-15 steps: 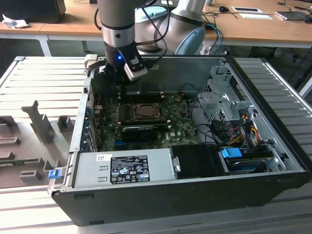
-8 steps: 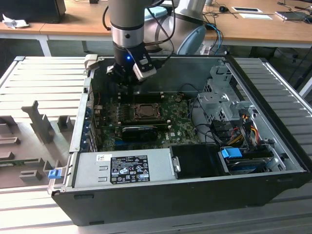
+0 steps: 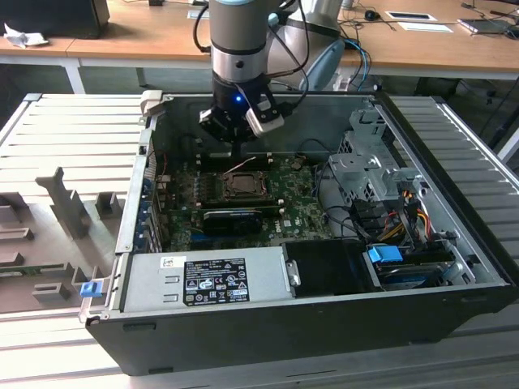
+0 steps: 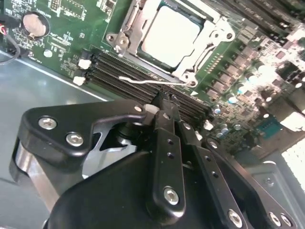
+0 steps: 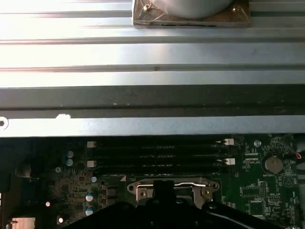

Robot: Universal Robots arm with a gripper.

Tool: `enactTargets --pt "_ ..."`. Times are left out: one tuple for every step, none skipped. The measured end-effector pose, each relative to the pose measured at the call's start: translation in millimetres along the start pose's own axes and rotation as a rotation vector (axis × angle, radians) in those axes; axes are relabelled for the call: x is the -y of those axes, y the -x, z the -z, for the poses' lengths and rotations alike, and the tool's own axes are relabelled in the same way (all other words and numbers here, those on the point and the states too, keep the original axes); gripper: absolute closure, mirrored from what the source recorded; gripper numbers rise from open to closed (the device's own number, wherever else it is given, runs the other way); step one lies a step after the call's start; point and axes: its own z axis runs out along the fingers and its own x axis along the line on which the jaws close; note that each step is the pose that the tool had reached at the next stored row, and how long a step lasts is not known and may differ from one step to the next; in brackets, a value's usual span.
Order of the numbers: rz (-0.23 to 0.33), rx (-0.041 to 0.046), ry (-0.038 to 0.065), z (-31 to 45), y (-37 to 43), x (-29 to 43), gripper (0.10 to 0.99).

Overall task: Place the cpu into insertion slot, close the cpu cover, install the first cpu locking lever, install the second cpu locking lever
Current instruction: 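Install the first cpu locking lever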

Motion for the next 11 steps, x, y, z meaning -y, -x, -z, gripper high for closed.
enactTargets --pt "0.003 -0.0006 0.000 -3.5 0.8 0.5 0.980" --pt "0.017 -0.0025 0.000 -7.0 1.2 0.2 0.980" --pt "0.030 -0.0041 0.000 -9.2 1.7 -0.1 0.980" --pt "0.036 -0.0050 0.000 -10.5 2.0 -0.1 0.980" --pt "0.041 -0.0057 0.000 -12.0 2.4 -0.1 0.980" --pt "0.047 -0.0064 0.000 -14.1 2.9 0.1 0.980" --pt "0.047 -0.0066 0.000 -15.3 4.1 0.2 0.980" --pt "0.047 -0.0066 0.000 -17.9 7.5 0.2 0.980" --pt "0.048 -0.0066 0.000 -20.3 10.0 0.2 0.980" --pt "0.049 -0.0067 0.000 -22.0 11.0 0.3 0.980" --pt "0.050 -0.0069 0.000 -23.4 11.7 0.4 0.980"
